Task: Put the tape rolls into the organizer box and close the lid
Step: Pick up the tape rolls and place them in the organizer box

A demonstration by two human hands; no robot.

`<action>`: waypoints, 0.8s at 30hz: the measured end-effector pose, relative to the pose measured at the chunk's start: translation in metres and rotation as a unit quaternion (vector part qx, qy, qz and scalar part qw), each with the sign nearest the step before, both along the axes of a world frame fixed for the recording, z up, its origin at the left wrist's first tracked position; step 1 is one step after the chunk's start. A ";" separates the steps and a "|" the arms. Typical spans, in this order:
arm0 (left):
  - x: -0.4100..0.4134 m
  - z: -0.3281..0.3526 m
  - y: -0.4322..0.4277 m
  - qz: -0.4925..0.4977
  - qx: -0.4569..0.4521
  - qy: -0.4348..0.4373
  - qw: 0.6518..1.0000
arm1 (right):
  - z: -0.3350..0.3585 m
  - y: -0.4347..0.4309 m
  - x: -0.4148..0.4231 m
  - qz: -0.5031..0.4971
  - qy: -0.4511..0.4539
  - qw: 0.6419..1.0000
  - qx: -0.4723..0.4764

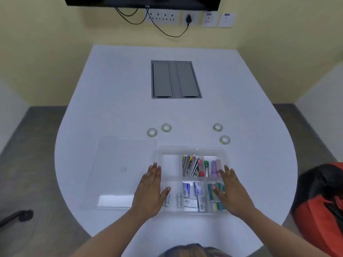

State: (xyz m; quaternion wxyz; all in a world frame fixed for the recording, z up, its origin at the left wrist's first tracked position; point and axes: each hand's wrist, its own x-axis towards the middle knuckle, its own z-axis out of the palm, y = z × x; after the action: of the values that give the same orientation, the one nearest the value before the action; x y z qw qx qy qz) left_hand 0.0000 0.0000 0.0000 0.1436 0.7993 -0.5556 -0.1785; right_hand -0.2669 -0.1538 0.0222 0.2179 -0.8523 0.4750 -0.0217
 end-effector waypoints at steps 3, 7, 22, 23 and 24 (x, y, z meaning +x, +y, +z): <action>0.008 -0.008 0.006 -0.016 0.070 0.010 0.997 | -0.007 0.003 -0.002 -0.021 0.048 0.998 0.039; 0.020 -0.010 0.008 -0.030 0.070 0.023 0.997 | -0.012 0.006 -0.001 -0.062 0.067 0.993 0.076; 0.058 -0.018 -0.019 0.021 -0.015 0.046 0.999 | -0.012 -0.007 0.006 -0.097 0.006 0.995 0.023; 0.061 -0.018 -0.023 0.034 -0.022 0.037 0.998 | -0.011 -0.015 0.004 -0.091 -0.003 0.996 0.015; 0.065 -0.019 -0.025 0.048 -0.022 0.026 0.998 | -0.009 -0.024 0.003 -0.086 -0.012 0.996 0.008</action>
State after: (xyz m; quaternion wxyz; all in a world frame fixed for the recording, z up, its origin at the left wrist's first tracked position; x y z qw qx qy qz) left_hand 0.0645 -0.0249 -0.0191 0.1840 0.8167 -0.5167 -0.1793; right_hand -0.2642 -0.1777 0.0130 0.2282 -0.8064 0.5436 -0.0466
